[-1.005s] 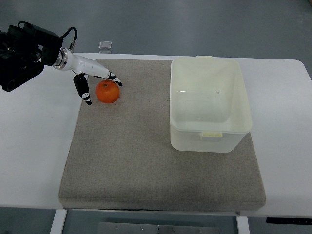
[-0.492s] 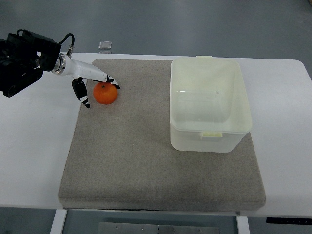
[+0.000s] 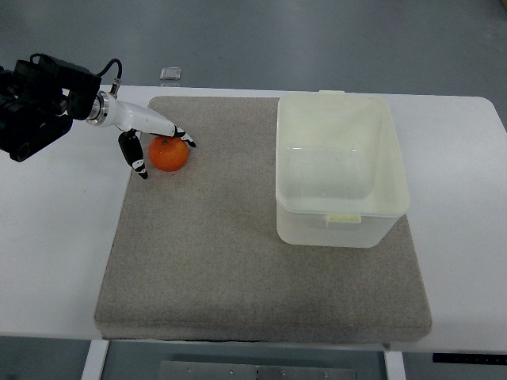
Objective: Put orange in box with left hand
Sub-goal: 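Lower the left hand around the orange and close fingers on it, then lift the orange with the left hand and carry it over the box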
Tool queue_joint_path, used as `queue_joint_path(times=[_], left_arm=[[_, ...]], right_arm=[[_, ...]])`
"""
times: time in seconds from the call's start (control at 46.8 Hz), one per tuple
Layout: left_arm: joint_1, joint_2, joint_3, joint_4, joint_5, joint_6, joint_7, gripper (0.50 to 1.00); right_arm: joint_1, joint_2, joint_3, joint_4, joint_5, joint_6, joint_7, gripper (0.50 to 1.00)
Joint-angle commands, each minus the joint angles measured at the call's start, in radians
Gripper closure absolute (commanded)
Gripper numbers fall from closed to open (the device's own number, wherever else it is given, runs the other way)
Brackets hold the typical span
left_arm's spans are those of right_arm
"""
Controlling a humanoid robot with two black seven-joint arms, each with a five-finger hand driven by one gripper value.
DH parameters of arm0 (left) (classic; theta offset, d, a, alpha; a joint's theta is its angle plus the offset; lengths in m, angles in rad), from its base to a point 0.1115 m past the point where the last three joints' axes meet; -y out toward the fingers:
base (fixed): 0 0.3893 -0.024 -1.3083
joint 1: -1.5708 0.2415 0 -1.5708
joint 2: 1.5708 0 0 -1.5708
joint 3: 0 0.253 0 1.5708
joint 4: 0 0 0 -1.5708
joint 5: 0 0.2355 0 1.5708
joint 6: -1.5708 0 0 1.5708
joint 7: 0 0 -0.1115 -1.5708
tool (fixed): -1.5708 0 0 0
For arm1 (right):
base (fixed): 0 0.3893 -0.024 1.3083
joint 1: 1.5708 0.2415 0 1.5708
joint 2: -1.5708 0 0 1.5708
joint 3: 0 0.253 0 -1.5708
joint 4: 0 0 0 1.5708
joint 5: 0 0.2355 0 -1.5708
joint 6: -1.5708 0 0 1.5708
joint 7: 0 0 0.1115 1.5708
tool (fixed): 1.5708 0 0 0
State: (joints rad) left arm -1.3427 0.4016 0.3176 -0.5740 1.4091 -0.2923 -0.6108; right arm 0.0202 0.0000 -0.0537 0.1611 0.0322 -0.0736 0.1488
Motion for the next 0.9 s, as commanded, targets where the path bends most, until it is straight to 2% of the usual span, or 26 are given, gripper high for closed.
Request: queue_joint_path(times=[0.0, 0.043, 0.064, 0.107, 0.15, 0.171, 0.535, 0.663, 0.812, 0.877], left_arm=[[0.004, -0.012, -0.002, 0.013, -0.001, 0.002, 0.0, 0.681], [0.004, -0.012, -0.002, 0.019, 0.001, 0.002, 0.0, 0.72], [0.005, -0.014, -0.002, 0.02, 0.001, 0.002, 0.0, 0.758], [0.004, -0.014, -0.002, 0.025, 0.001, 0.002, 0.0, 0.874], [0.004, -0.014, -0.002, 0.026, 0.001, 0.002, 0.0, 0.968], [0.004, -0.014, 0.0, 0.026, 0.001, 0.002, 0.0, 1.0], [-0.007, -0.015, -0.032, 0.046, -0.016, 0.018, 0.0, 1.0], [-0.01, -0.017, -0.066, 0.094, -0.03, 0.033, 0.0, 1.0], [-0.036, -0.078, -0.072, 0.174, -0.059, 0.067, 0.0, 1.0], [-0.053, -0.084, -0.071, 0.174, -0.067, 0.084, 0.0, 1.0]], right_arm=[[0.0, 0.0, 0.0, 0.0, 0.0, 0.0, 0.0, 0.574], [0.0, 0.0, 0.0, 0.0, 0.0, 0.0, 0.0, 0.574], [0.0, 0.0, 0.0, 0.0, 0.0, 0.0, 0.0, 0.574], [0.0, 0.0, 0.0, 0.0, 0.0, 0.0, 0.0, 0.574], [0.0, 0.0, 0.0, 0.0, 0.0, 0.0, 0.0, 0.574], [0.0, 0.0, 0.0, 0.0, 0.0, 0.0, 0.0, 0.574], [0.0, 0.0, 0.0, 0.0, 0.0, 0.0, 0.0, 0.574], [0.0, 0.0, 0.0, 0.0, 0.0, 0.0, 0.0, 0.574], [0.0, 0.0, 0.0, 0.0, 0.0, 0.0, 0.0, 0.574], [0.0, 0.0, 0.0, 0.0, 0.0, 0.0, 0.0, 0.574]])
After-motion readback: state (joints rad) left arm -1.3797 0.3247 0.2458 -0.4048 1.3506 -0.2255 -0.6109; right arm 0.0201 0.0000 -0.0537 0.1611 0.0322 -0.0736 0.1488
